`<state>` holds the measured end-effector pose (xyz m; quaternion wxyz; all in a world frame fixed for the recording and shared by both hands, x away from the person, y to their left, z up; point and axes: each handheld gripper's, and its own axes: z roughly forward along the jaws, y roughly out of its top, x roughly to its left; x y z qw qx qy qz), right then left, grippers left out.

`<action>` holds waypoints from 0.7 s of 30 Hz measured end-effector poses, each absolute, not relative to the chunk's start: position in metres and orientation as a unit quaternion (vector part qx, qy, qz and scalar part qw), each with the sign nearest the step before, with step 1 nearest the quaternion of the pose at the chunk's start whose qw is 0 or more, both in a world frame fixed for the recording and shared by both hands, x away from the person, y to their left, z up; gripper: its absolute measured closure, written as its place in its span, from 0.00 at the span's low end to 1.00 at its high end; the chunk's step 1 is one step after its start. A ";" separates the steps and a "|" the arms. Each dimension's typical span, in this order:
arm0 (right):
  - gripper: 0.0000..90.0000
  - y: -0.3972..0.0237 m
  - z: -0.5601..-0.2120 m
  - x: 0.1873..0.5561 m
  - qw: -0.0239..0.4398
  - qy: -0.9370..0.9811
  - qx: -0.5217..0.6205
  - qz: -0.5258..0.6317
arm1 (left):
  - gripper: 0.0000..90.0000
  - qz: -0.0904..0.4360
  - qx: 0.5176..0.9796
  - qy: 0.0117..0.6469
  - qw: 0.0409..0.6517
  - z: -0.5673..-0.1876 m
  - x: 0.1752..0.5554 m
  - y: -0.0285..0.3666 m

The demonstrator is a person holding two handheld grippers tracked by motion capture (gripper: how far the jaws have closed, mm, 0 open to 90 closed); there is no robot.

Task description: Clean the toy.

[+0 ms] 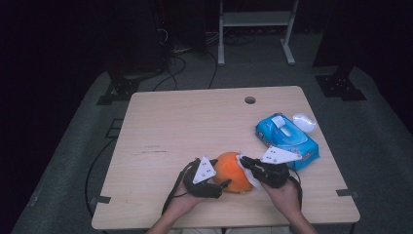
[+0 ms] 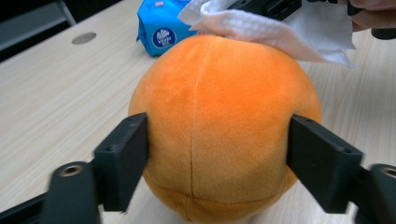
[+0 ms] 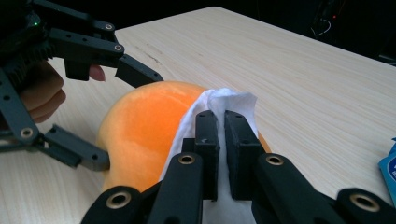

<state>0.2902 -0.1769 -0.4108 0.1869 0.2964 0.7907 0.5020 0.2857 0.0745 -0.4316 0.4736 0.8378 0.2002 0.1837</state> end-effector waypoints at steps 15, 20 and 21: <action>0.93 -0.171 -0.417 0.293 0.155 0.795 0.295 0.506 | 0.38 0.178 0.833 0.219 0.477 -0.432 0.291 0.083; 0.93 -0.190 -0.426 0.303 0.144 0.790 0.332 0.495 | 0.37 0.164 0.826 0.232 0.487 -0.432 0.297 0.091; 0.93 -0.189 -0.426 0.303 0.143 0.790 0.332 0.496 | 0.33 0.163 0.824 0.232 0.491 -0.430 0.296 0.091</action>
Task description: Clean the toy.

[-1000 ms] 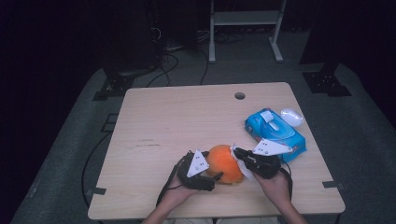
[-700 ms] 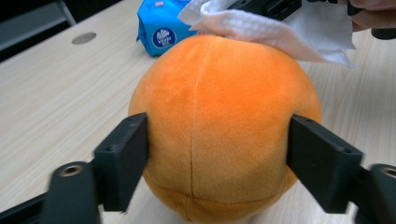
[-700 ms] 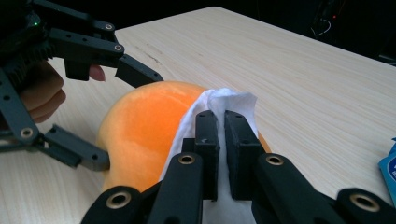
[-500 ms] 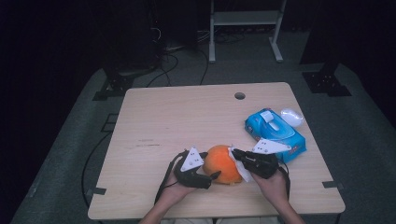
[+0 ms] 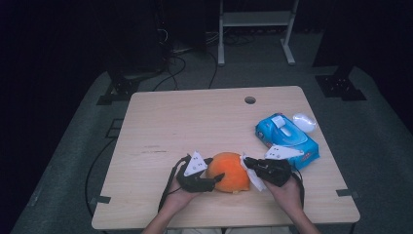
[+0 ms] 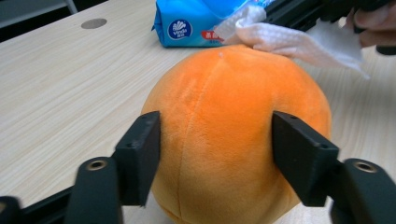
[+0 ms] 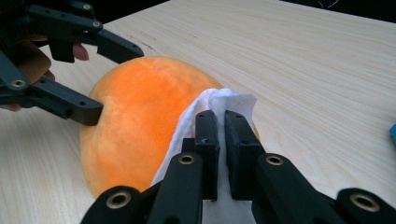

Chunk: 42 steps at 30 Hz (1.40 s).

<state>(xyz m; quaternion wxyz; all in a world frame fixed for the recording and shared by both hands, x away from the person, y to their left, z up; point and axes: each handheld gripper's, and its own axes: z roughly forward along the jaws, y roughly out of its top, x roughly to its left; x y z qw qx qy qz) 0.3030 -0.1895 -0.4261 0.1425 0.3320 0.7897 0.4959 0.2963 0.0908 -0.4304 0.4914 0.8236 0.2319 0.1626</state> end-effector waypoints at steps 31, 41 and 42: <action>0.93 -0.159 -0.421 0.282 0.153 0.812 0.269 0.494 | 0.37 0.156 0.815 0.240 0.504 -0.431 0.301 0.093; 0.93 -0.178 -0.429 0.294 0.154 0.804 0.312 0.482 | 0.43 0.146 0.811 0.266 0.500 -0.434 0.305 0.102; 0.93 -0.176 -0.428 0.292 0.156 0.805 0.306 0.483 | 0.43 0.146 0.811 0.267 0.500 -0.434 0.305 0.103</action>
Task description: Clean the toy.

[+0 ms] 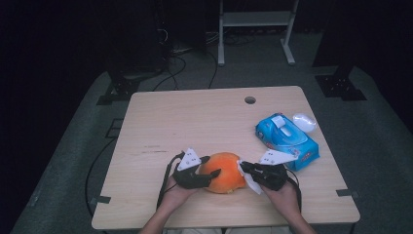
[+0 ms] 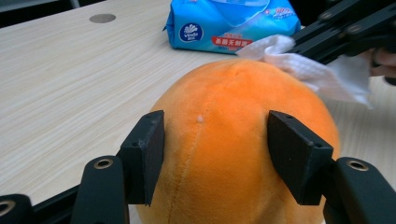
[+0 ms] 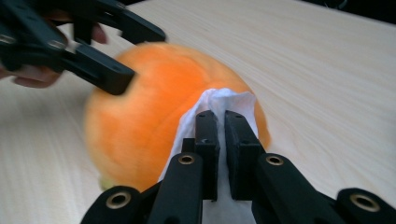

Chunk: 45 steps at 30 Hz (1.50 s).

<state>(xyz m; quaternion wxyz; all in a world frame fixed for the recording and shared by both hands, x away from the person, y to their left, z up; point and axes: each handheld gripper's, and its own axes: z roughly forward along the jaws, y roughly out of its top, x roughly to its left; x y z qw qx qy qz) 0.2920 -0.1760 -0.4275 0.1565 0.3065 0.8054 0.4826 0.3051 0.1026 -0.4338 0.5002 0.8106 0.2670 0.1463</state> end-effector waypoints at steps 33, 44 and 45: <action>0.93 -0.177 -0.434 0.299 0.139 0.801 0.323 0.484 | 0.41 0.127 0.805 0.272 0.512 -0.433 0.305 0.103; 0.93 -0.164 -0.426 0.291 0.142 0.803 0.287 0.503 | 0.36 0.120 0.807 0.243 0.525 -0.429 0.299 0.100; 0.93 -0.163 -0.427 0.288 0.145 0.809 0.281 0.496 | 0.33 0.117 0.805 0.240 0.530 -0.427 0.299 0.102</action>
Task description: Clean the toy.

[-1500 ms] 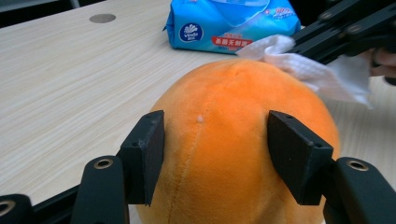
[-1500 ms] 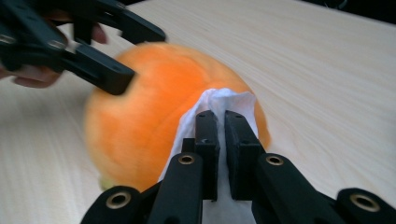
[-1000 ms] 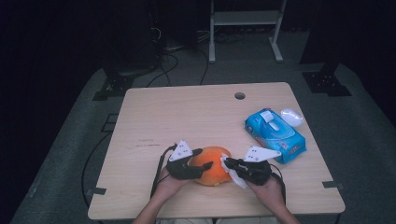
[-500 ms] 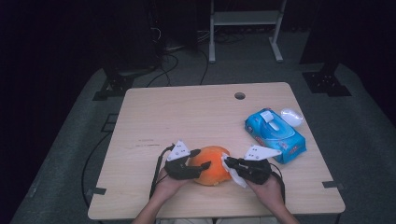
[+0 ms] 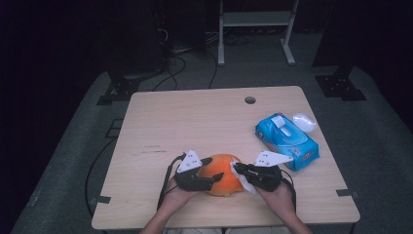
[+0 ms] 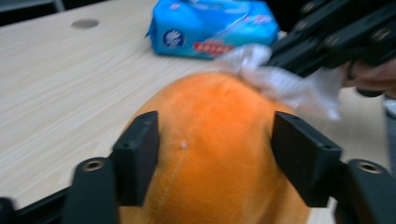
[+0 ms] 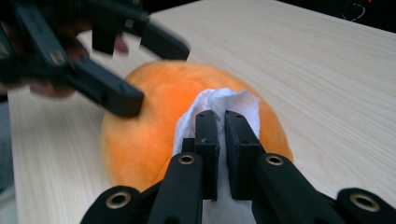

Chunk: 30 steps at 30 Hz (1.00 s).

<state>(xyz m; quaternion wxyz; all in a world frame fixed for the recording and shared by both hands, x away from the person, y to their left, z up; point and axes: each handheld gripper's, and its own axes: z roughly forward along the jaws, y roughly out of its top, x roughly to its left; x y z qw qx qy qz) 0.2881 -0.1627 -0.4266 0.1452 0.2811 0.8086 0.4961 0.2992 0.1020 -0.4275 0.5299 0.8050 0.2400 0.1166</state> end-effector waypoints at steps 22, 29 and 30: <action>0.93 -0.166 -0.405 0.281 0.169 0.784 0.272 0.531 | 0.52 0.193 0.793 0.229 0.530 -0.432 0.284 0.081; 0.93 -0.163 -0.428 0.288 0.138 0.799 0.283 0.511 | 0.26 0.172 0.799 0.221 0.532 -0.425 0.284 0.088; 0.93 -0.159 -0.428 0.286 0.136 0.803 0.277 0.510 | 0.17 0.161 0.800 0.231 0.530 -0.424 0.287 0.090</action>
